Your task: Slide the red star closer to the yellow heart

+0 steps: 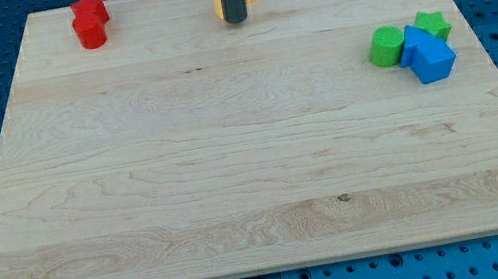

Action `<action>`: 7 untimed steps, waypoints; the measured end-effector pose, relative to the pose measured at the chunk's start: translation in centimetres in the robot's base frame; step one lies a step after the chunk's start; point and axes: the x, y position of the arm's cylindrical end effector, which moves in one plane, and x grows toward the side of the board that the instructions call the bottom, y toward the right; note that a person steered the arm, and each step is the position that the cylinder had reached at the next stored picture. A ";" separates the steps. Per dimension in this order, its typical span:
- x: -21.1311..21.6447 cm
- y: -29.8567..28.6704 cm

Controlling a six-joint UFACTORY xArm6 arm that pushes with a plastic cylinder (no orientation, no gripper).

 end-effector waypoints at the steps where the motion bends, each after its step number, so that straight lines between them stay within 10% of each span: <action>1: -0.4 -1.7; 4: 5.1 -15.0; 7: -5.9 -28.1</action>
